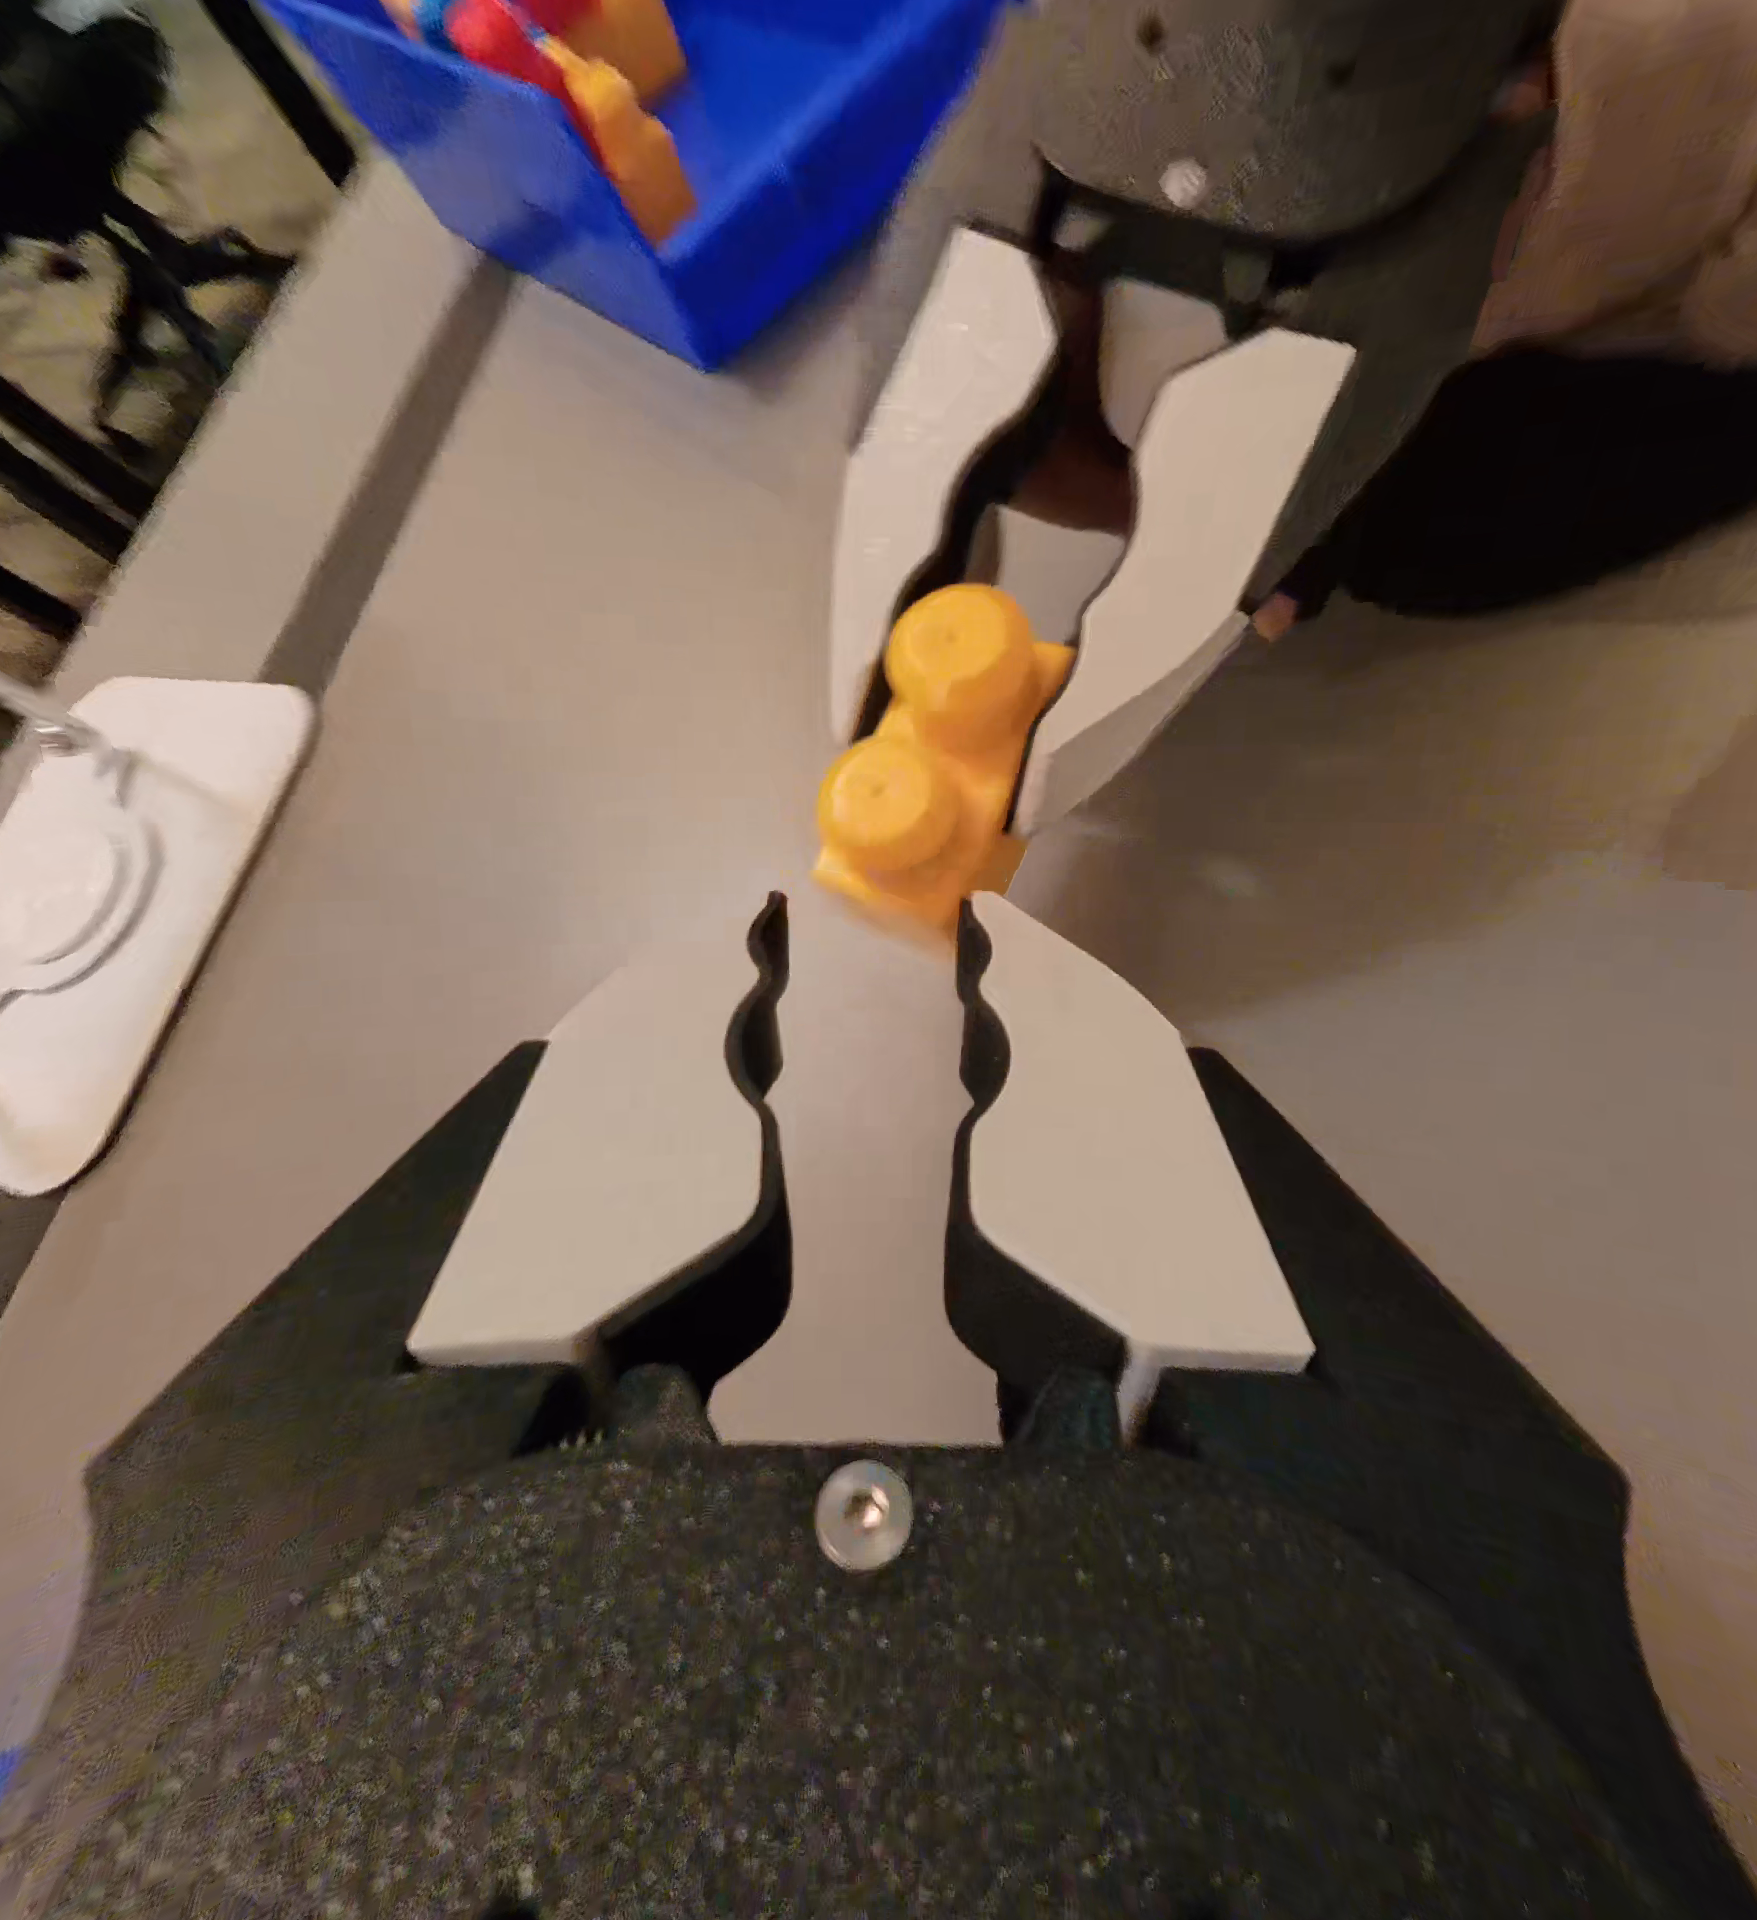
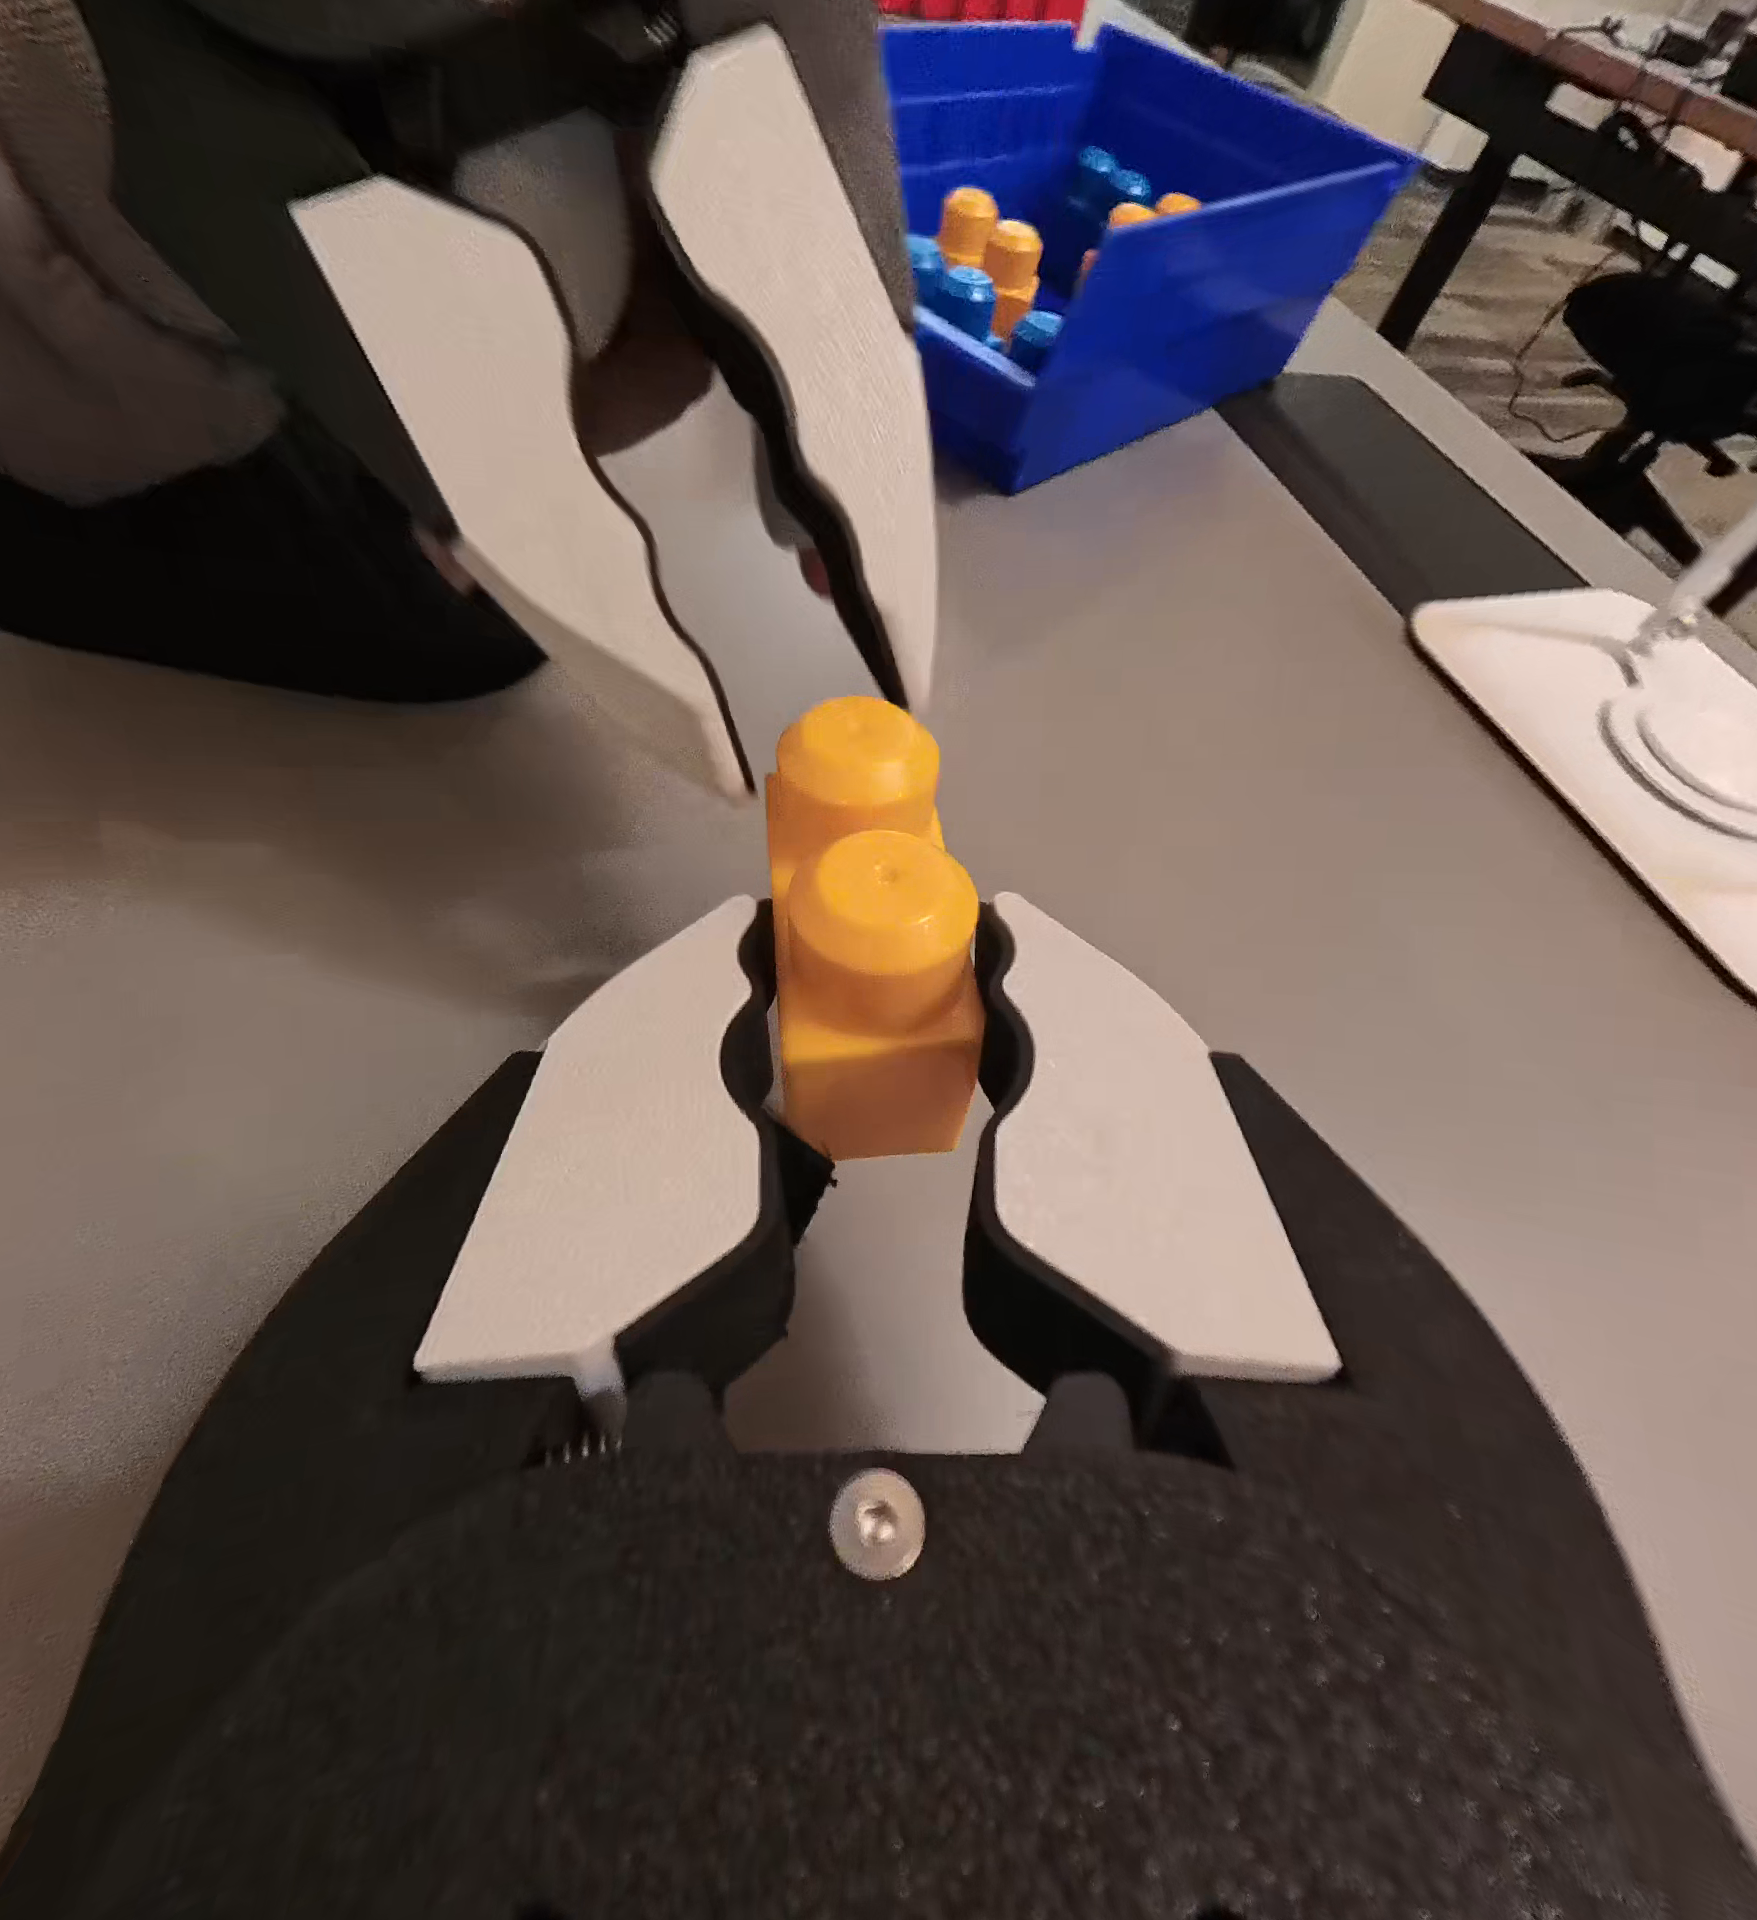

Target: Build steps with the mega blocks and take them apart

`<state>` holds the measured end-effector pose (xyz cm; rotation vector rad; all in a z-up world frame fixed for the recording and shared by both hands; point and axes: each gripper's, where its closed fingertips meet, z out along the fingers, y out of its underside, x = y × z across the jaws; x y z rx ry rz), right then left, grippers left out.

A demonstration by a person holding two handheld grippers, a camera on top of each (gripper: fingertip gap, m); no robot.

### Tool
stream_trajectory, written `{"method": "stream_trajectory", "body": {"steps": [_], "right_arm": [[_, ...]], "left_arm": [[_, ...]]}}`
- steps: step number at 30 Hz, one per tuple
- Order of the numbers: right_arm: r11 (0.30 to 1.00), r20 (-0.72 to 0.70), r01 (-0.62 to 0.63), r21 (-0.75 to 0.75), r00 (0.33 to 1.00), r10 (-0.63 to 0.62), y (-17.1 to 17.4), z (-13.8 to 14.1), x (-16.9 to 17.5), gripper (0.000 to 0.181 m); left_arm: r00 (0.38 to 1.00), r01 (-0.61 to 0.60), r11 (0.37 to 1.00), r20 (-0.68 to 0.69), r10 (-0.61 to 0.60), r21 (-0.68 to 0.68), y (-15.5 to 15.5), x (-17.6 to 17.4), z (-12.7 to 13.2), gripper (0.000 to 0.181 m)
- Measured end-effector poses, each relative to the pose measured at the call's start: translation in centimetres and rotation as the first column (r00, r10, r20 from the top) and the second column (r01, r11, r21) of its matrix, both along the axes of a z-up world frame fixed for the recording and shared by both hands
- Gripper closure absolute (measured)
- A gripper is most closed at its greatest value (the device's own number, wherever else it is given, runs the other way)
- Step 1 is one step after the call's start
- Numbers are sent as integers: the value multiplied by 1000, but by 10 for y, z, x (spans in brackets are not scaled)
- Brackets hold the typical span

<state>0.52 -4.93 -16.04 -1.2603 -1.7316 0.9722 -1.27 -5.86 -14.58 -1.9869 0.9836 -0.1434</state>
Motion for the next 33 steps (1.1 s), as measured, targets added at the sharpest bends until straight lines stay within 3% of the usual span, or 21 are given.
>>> {"method": "stream_trajectory", "body": {"steps": [4,8,11,15,18,23,33], "right_arm": [[993,-40,110,-50,993,-112,36,-1,18,144],[981,25,189,-48,982,-188,63,-17,31,144],[975,104,220,-23,971,-217,74,-35,37,144],[969,177,246,24,953,-246,79,-54,40,145],[966,185,257,6,949,-254,79,-56,39,145],[963,179,268,4,948,-264,79,-56,41,137],[953,71,292,-79,955,-286,82,-35,46,139]], "left_arm": [[963,-215,966,194,186,145,12,-51,31,155],[840,-520,822,314,442,233,12,-149,52,156],[696,-714,656,348,629,242,-1,-229,61,156],[432,-898,422,423,796,124,-24,-316,55,153],[277,-958,284,401,873,44,-32,-359,35,148],[102,-994,108,228,968,-12,-39,-406,-6,146],[-102,-990,-87,151,983,-108,-39,-438,-30,132]]}}
